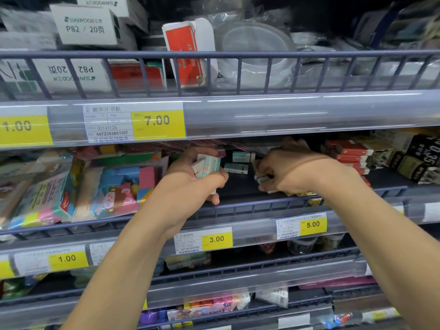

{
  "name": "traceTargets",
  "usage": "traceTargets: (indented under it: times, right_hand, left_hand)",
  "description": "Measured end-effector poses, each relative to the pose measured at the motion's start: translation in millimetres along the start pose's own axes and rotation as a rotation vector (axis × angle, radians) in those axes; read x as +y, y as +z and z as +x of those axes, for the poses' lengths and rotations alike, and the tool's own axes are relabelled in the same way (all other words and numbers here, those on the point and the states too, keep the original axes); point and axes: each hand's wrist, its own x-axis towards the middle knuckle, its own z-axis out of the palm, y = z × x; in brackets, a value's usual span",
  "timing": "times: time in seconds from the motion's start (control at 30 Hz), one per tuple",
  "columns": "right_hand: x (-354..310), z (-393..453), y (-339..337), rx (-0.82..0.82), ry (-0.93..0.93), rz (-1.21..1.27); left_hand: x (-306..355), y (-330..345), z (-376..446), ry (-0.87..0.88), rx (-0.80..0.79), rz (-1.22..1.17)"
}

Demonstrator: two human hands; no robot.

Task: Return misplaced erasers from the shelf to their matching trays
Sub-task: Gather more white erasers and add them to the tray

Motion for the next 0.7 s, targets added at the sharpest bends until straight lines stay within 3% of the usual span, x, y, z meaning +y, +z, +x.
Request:
traceTargets:
  times: [0.1, 0.3, 0.37, 0.53, 0.6, 0.7]
  right_hand:
    - [-3, 3, 3, -0.041, 0.01, 0.008]
    - [-3, 6, 6, -0.006, -0.107, 0.29]
    - [-4, 4, 6, 0.079, -0.117, 0.49]
    - [-20, -11, 1, 0.237, -0.158, 1.306]
    - [-27, -14, 1, 0.215, -0.174, 1.449]
    - [-35, -13, 2, 0.243, -0.189, 1.449]
  left_hand:
    - [0, 1, 0, 0.002, 0.011, -0.009]
    - [-2, 1, 1, 0.006, 0.014, -0.001]
    - [-1, 1, 0, 0.004, 0.02, -0.01]
    - [-1, 4, 0, 0.023, -0.007, -0.1]
    - [-2, 5, -1, 0.053, -0.047, -0.093]
    - [-4, 3, -3, 0.095, -0.08, -0.02]
